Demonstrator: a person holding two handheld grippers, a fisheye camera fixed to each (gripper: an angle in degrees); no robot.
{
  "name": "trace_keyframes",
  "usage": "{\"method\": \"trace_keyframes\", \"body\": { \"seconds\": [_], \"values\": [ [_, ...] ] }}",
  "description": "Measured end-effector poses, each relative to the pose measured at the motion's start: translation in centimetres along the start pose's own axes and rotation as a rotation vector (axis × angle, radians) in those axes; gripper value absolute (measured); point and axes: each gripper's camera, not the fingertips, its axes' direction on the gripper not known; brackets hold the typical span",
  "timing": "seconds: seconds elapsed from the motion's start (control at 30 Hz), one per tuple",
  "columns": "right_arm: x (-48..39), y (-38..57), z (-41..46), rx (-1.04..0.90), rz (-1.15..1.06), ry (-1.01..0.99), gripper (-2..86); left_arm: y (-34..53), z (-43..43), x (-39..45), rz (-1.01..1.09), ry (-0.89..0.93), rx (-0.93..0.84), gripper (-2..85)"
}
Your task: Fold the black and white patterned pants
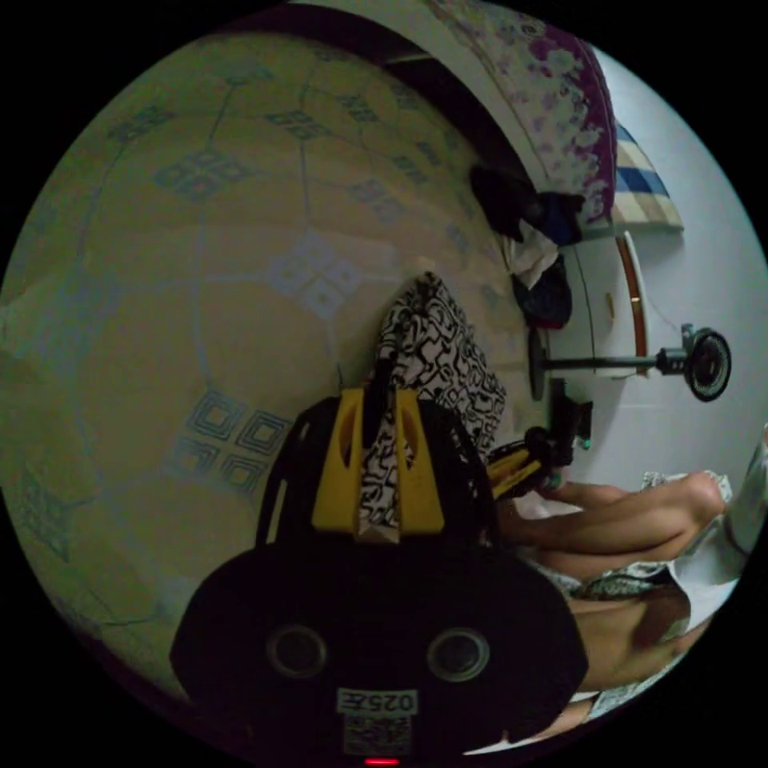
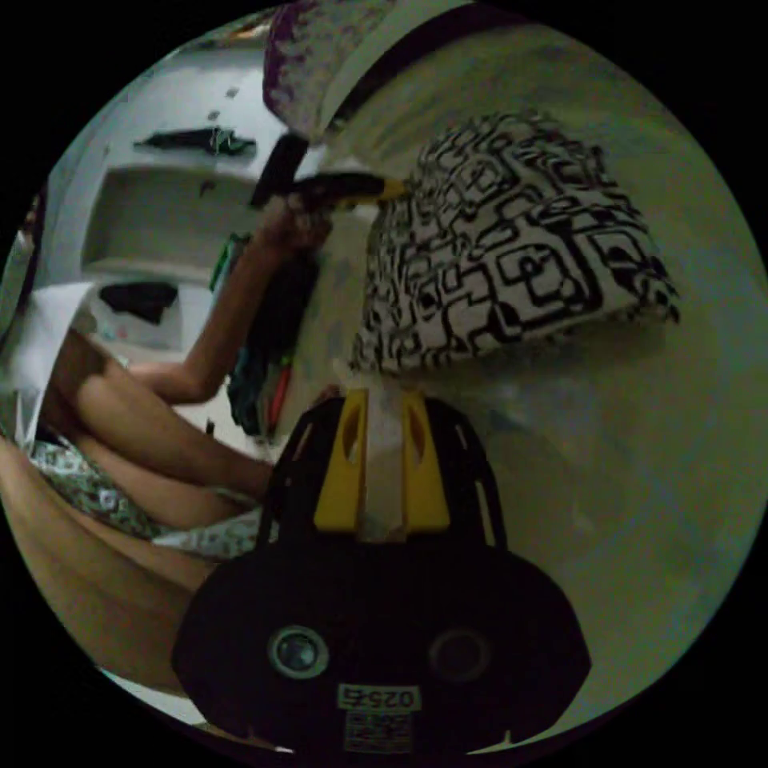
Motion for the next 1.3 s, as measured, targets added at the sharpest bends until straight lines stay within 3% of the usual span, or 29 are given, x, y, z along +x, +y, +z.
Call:
{"method": "trace_keyframes", "body": {
  "seconds": [0.13,0.27,0.43,0.5,0.67,0.83,1.0,1.3],
  "values": [
    [0.5,3.3,-1.3,-0.055,0.133,0.138,6.8,-0.6,1.2,1.0,-0.014,-0.040,-0.010,4.2],
    [1.4,7.3,-6.6,0.222,0.134,-0.011,8.5,-4.4,2.1,6.3,0.149,0.163,0.097,5.0],
    [4.6,6.6,-9.5,0.412,0.242,0.062,6.9,-14.2,11.0,14.3,0.358,-0.080,-0.128,6.4],
    [6.8,6.1,-8.8,0.401,0.298,0.007,7.9,-18.3,16.9,15.9,0.360,-0.161,-0.301,7.6],
    [10.3,8.2,-7.7,0.447,0.424,-0.161,7.8,-22.5,22.4,17.5,0.350,-0.327,-0.420,7.6],
    [12.8,10.7,-7.5,0.502,0.520,-0.299,8.8,-24.3,26.2,18.2,0.313,-0.235,-0.561,4.9],
    [13.1,11.8,-7.8,0.503,0.552,-0.292,9.3,-25.4,28.7,20.7,0.347,-0.328,-0.631,5.8],
    [12.7,12.2,-7.4,0.495,0.556,-0.245,0.1,-25.7,31.4,23.5,0.379,-0.382,-0.686,-0.6]
  ]
}}
